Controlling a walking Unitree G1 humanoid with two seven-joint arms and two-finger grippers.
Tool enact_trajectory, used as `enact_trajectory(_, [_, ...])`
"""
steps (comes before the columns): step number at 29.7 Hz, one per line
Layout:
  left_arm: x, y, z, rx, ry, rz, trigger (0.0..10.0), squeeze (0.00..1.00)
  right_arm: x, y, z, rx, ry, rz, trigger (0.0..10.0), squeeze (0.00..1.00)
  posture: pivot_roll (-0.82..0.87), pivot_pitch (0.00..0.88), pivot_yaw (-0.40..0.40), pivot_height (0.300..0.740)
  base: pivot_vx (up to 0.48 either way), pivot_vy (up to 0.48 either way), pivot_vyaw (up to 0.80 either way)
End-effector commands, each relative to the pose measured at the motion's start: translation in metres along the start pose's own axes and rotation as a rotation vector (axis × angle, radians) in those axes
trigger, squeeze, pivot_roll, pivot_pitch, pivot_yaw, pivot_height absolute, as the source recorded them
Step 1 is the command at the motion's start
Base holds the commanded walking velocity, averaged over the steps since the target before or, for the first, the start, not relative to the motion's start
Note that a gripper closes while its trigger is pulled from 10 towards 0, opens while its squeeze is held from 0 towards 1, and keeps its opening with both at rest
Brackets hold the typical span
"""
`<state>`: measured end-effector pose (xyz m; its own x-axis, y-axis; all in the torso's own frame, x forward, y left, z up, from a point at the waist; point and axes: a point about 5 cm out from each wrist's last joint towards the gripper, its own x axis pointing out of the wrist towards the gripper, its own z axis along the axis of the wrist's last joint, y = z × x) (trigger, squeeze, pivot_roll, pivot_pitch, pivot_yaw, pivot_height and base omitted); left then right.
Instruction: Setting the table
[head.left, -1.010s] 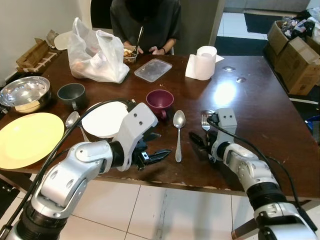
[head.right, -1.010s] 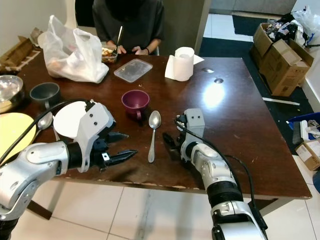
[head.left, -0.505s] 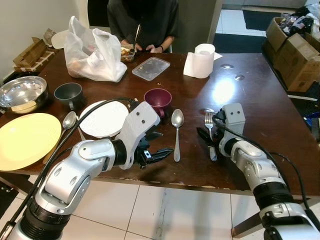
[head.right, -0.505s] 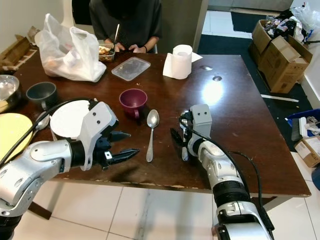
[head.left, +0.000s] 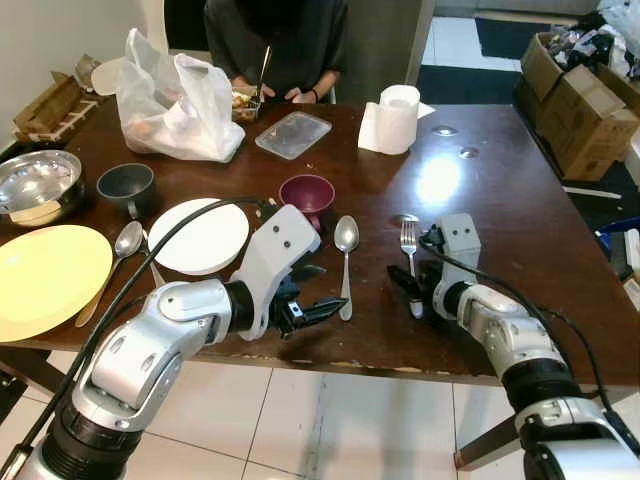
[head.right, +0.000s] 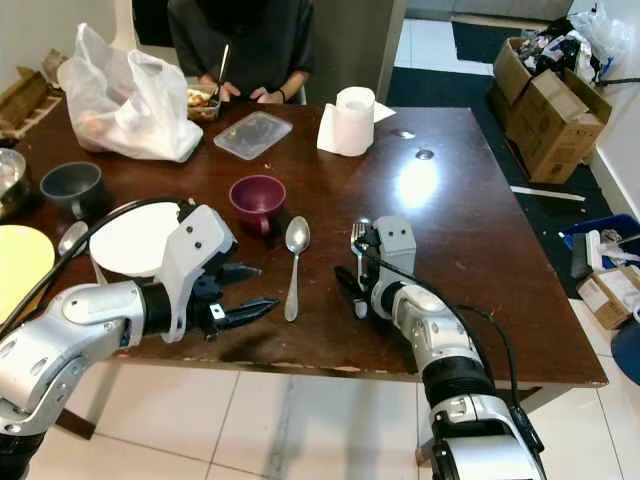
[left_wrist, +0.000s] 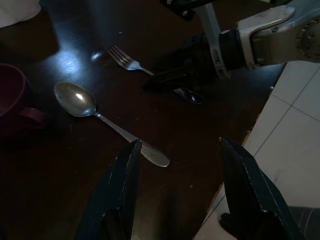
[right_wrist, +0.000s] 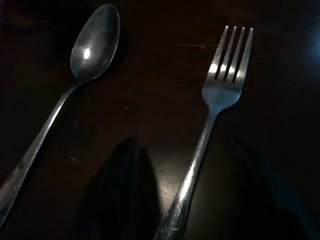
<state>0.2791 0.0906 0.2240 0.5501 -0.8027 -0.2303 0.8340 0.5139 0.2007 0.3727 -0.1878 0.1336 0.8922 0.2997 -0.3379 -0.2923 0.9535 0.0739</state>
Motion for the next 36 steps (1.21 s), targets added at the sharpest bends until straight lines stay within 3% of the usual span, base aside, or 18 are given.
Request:
enact_trajectory(1, [0.001,-0.004,-0.002,-0.012,0.007,-0.012,10.0,0.00,-0.004,-0.004,-0.046,0.044,0.199,-0.024,0.0,0.00,0.07,0.137,0.077,0.740,0.000,0.000,0.00])
enact_trajectory(4, [0.001,-0.004,-0.003,-0.015,0.006,-0.011,10.0,0.00,-0.009,-0.013,-0.059,0.015,0.265,-0.047,0.0,0.00,0.07,0.137,0.075,0.740,0.000,0.000,0.00])
enact_trajectory(9, [0.002,-0.003,-0.003,-0.019,0.005,-0.006,10.0,0.00,-0.013,-0.020,-0.063,0.009,0.287,-0.061,0.0,0.00,0.07,0.135,0.075,0.740,0.000,0.000,0.00])
enact_trajectory(20, [0.005,-0.003,-0.003,-0.024,0.000,0.001,10.0,0.00,-0.013,-0.020,-0.057,0.044,0.244,-0.045,0.0,0.00,0.05,0.124,0.078,0.740,0.000,0.000,0.00])
enact_trajectory(25, [0.009,-0.001,-0.004,-0.025,-0.007,0.020,10.0,0.00,-0.011,-0.014,-0.032,0.002,0.081,-0.007,0.0,0.00,0.04,0.107,0.081,0.740,0.000,0.000,0.00])
enact_trajectory(28, [0.014,0.005,-0.004,-0.045,-0.027,0.100,10.0,0.00,-0.022,-0.003,0.020,-0.093,-0.241,-0.015,0.0,0.00,0.03,0.090,0.086,0.740,0.000,0.000,0.00])
enact_trajectory(29, [0.014,0.005,-0.004,-0.045,-0.027,0.100,10.0,0.00,-0.022,-0.003,0.020,-0.093,-0.241,-0.015,0.0,0.00,0.03,0.090,0.086,0.740,0.000,0.000,0.00])
enact_trajectory(30, [0.016,0.007,-0.003,-0.054,-0.035,0.126,10.0,0.00,-0.028,0.001,0.034,-0.096,-0.333,-0.014,0.0,0.00,0.02,0.082,0.089,0.740,0.000,0.000,0.00])
enact_trajectory(31, [0.016,0.007,-0.003,-0.054,-0.035,0.126,10.0,0.00,-0.028,0.001,0.034,-0.096,-0.333,-0.014,0.0,0.00,0.02,0.082,0.089,0.740,0.000,0.000,0.00])
enact_trajectory(32, [0.017,0.010,-0.003,-0.064,-0.041,0.152,10.0,0.00,-0.035,0.007,0.047,-0.084,-0.416,-0.010,0.0,0.00,0.01,0.067,0.093,0.740,0.000,0.000,0.00])
enact_trajectory(33, [0.019,0.013,-0.002,-0.077,-0.053,0.190,10.0,0.00,-0.051,0.020,0.069,-0.061,-0.559,0.021,10.0,0.00,0.00,0.055,0.098,0.740,0.000,0.000,0.00])
enact_trajectory(36, [0.019,0.016,-0.001,-0.087,-0.063,0.217,10.0,0.00,-0.061,0.030,0.078,-0.049,-0.626,0.038,10.0,0.00,-0.01,0.047,0.101,0.740,0.000,0.000,0.00])
